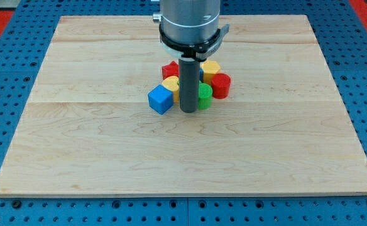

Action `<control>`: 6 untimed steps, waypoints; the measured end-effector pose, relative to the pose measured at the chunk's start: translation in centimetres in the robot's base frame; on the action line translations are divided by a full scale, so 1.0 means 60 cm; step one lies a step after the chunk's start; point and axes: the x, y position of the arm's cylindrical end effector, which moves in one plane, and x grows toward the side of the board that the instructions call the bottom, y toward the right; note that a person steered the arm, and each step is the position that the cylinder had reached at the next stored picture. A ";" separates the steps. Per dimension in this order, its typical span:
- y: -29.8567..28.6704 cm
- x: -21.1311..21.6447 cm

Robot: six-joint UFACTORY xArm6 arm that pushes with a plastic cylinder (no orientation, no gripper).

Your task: Point your arm towards blue cube

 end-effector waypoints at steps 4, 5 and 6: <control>-0.216 0.045; -0.260 0.013; -0.217 -0.027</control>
